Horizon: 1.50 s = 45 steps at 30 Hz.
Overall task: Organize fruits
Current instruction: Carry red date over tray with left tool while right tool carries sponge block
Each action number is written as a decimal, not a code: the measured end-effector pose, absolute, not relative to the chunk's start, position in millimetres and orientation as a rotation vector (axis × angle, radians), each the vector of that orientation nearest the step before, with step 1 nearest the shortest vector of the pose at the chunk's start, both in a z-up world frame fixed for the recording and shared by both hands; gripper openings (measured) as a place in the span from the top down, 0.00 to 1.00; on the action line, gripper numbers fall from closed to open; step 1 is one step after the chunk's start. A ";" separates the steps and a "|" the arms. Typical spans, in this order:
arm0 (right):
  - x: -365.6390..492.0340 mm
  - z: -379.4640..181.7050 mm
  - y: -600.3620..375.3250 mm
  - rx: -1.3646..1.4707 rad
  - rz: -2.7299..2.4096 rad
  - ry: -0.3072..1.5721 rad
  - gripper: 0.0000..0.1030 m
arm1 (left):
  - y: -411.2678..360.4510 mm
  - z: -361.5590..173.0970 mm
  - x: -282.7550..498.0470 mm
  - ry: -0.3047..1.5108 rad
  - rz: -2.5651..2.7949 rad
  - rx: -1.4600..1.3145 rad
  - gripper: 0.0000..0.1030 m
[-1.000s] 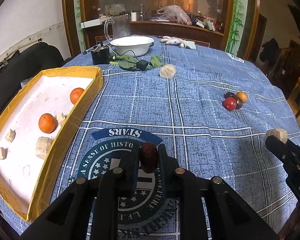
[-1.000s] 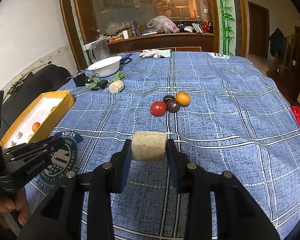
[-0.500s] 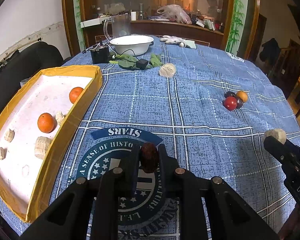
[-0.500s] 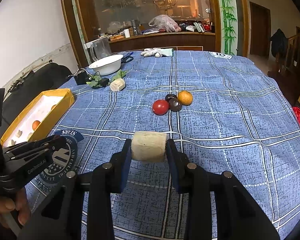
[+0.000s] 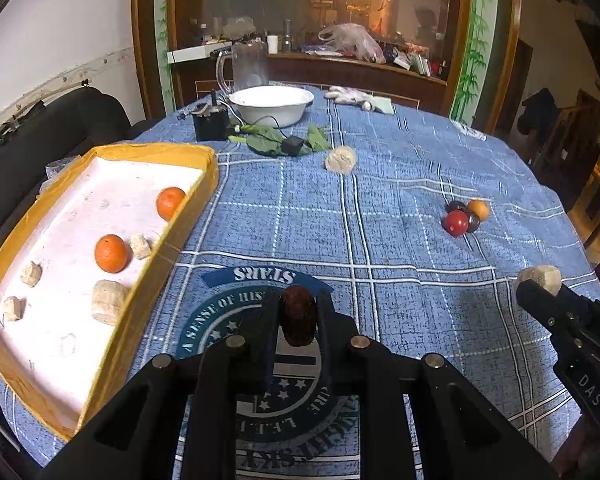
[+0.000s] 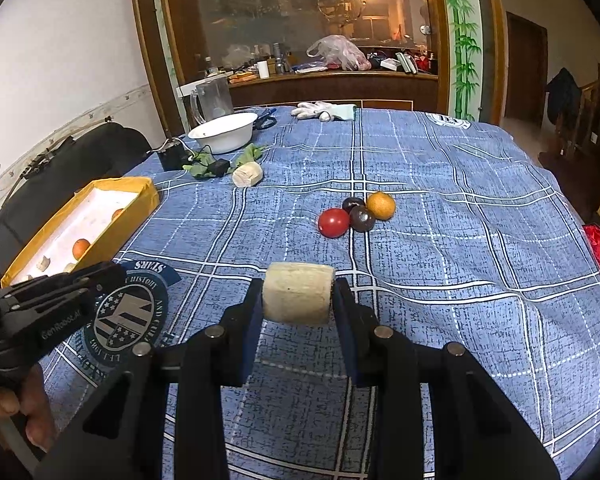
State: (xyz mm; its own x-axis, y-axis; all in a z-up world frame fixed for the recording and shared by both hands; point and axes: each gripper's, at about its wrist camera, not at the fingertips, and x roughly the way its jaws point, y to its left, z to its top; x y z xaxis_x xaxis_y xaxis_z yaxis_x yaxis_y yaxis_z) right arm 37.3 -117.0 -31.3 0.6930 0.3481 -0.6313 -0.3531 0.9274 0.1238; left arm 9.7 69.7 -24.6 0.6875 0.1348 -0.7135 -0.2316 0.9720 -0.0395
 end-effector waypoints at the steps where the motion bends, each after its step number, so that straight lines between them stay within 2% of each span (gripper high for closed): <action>1: 37.4 -30.7 -116.5 -0.008 0.393 0.702 0.65 | 72.1 -21.8 7.8 0.781 0.208 -0.133 0.84; 18: 36.5 -11.7 -59.1 -0.052 0.515 0.670 0.65 | 169.3 3.7 -31.2 0.715 0.440 -0.219 0.84; 36: 38.2 -0.5 47.7 -0.155 0.677 0.664 0.65 | 244.2 -16.2 -38.3 0.748 0.542 -0.303 0.84; 45: 65.7 -1.0 112.5 -0.162 0.776 0.679 0.64 | 253.5 -27.0 -35.1 0.785 0.544 -0.303 0.84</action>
